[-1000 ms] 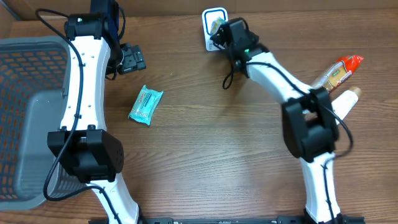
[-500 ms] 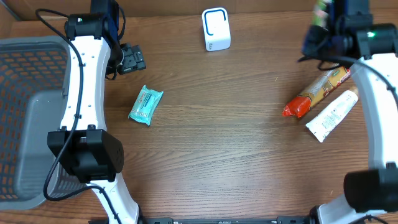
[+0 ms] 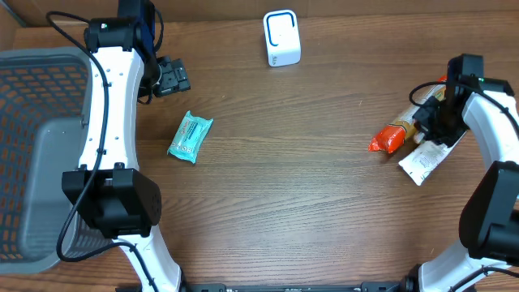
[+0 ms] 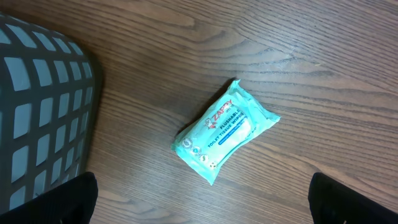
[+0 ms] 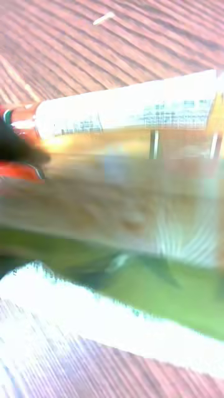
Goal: Scan the item barcode
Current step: 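Lay the green juice carton beside the spaghetti on the right, then reach the right gripper to the teal wipes pack and grasp it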
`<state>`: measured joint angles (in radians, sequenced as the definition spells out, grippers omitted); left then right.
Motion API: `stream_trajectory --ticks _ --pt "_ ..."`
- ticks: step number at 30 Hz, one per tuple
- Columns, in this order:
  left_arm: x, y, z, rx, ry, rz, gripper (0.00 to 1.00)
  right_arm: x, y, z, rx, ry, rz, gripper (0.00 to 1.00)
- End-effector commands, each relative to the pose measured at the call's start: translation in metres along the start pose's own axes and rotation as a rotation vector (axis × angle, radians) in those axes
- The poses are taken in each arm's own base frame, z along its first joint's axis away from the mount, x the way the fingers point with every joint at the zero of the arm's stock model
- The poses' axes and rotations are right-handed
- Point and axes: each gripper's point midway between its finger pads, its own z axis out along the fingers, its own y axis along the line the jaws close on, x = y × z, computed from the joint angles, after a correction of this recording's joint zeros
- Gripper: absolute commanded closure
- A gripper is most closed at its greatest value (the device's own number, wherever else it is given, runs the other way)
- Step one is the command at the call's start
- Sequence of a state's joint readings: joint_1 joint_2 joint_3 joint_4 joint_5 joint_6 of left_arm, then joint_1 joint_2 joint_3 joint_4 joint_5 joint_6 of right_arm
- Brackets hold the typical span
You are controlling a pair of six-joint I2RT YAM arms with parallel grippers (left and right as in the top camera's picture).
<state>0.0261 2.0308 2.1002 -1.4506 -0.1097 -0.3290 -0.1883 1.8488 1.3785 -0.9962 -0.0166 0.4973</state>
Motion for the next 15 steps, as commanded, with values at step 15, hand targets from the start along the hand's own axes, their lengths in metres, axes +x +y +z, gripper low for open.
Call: stream_trajectory --ticks 15 --pt "-0.019 -0.014 0.004 0.062 -0.066 -0.014 0.0 0.009 0.099 -0.14 -0.311 -0.043 -0.349 0.2"
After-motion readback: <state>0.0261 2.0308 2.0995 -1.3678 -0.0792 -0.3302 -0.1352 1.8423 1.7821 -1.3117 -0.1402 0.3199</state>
